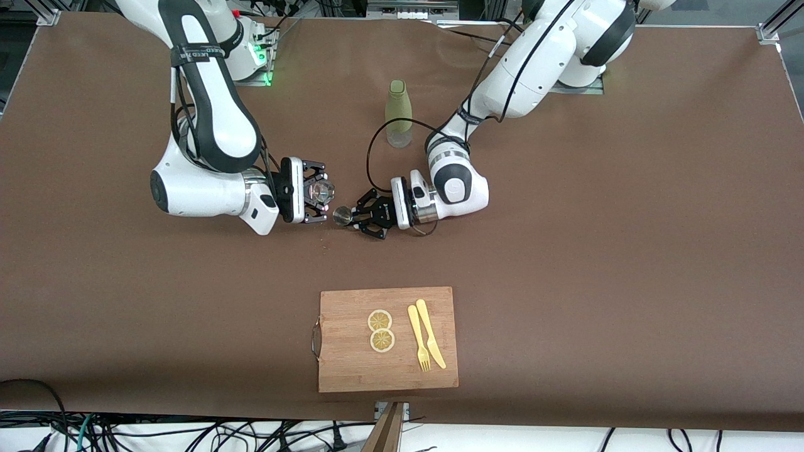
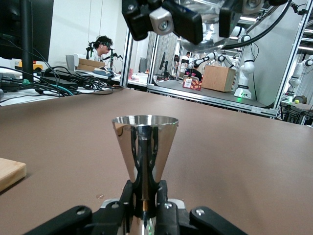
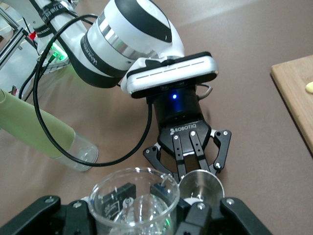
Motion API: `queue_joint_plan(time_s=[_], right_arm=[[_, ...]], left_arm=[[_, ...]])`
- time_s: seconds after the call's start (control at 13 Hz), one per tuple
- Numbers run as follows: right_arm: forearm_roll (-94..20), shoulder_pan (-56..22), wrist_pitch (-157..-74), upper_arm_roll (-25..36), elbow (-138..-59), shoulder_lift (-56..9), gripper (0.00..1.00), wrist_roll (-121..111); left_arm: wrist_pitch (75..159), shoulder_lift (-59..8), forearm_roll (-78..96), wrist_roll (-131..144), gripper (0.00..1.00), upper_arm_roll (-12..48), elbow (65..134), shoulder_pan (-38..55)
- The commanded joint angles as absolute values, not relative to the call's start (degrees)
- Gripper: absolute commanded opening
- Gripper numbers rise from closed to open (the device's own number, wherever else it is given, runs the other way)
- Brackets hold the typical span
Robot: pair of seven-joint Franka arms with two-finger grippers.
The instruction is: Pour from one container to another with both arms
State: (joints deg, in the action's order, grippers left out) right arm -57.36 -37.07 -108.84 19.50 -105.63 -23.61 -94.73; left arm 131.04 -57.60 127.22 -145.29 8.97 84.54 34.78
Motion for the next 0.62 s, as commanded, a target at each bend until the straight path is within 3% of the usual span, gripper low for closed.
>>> queue_joint_plan(time_s=[0.0, 0.54], right_arm=[[-55.55, -37.53, -109.77, 19.42, -107.49, -21.44, 0.22, -93.08], [-53.88, -38.76, -109.95, 19.42, -106.79, -22.41, 0.22, -88.86]], left_arm=[[132.19, -57.83, 129.81, -146.51, 0.00, 9.05, 83.14, 35.33], [132.19, -57.66, 129.81, -146.51, 0.00, 9.05, 83.23, 35.24]])
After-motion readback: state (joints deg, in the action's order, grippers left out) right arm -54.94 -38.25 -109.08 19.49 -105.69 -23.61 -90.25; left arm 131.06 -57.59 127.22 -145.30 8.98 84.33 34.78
